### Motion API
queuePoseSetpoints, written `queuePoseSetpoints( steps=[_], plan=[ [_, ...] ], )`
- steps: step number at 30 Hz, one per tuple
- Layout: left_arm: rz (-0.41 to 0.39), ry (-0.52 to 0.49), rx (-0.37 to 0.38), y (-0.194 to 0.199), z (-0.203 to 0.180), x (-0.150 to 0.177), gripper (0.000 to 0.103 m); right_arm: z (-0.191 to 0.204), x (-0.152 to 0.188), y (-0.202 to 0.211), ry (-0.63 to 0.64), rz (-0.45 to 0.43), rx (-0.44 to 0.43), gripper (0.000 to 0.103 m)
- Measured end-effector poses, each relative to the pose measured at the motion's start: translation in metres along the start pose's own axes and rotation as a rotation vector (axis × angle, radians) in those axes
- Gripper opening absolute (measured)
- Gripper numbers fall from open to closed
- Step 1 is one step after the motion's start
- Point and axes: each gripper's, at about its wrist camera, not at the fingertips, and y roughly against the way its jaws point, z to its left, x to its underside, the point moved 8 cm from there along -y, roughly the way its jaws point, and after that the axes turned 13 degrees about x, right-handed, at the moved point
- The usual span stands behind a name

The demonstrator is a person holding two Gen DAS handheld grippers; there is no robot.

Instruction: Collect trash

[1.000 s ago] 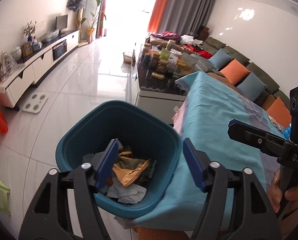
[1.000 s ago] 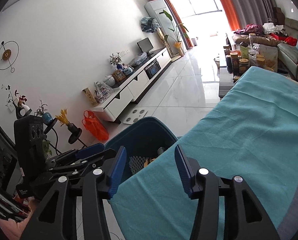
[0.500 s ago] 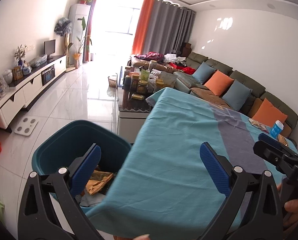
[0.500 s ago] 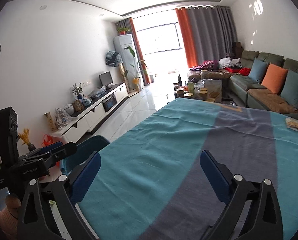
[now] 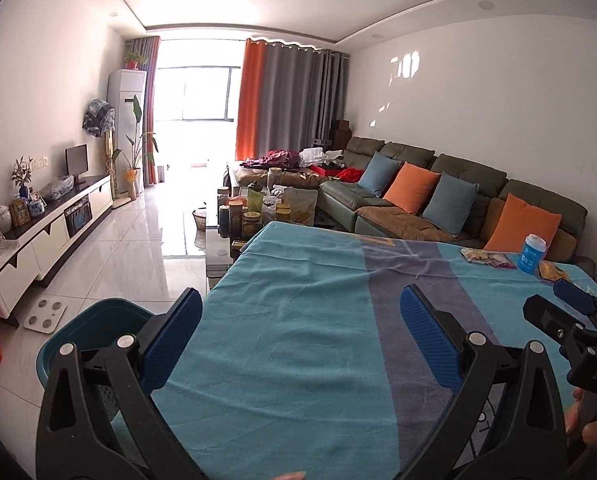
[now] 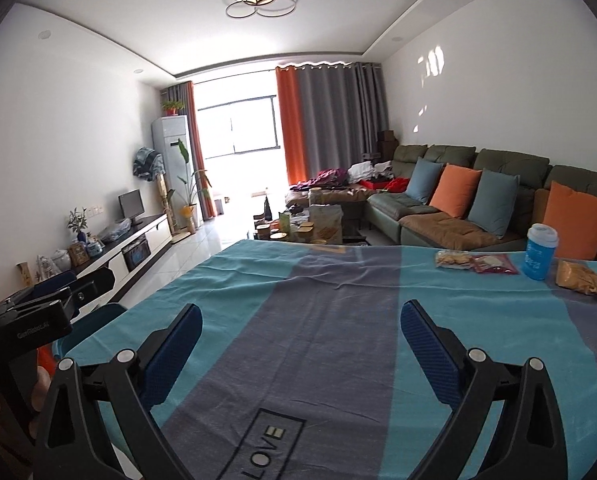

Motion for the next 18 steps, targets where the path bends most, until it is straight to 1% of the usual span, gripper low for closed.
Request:
queuePoseSetpoints(
  steps=[3, 9, 18],
  plan=[
    [-0.02, -0.029, 0.002, -0.001, -0.017, 0.0, 0.097, -0.012, -0.001, 0.004, -0.011, -0.014, 0.029, 0.096],
    [-0.038, -0.067, 0.0, -0.003, -0.038, 0.003, 0.097, -0.031, 0.0, 0.013, -0.045, -0.039, 0.076, 0.096],
    [-0.069, -0.096, 0.009, 0.007, -0.049, 0.001, 0.097, -0.046, 0.001, 0.027, -0.055, -0.078, 0.14, 0.096]
  ],
)
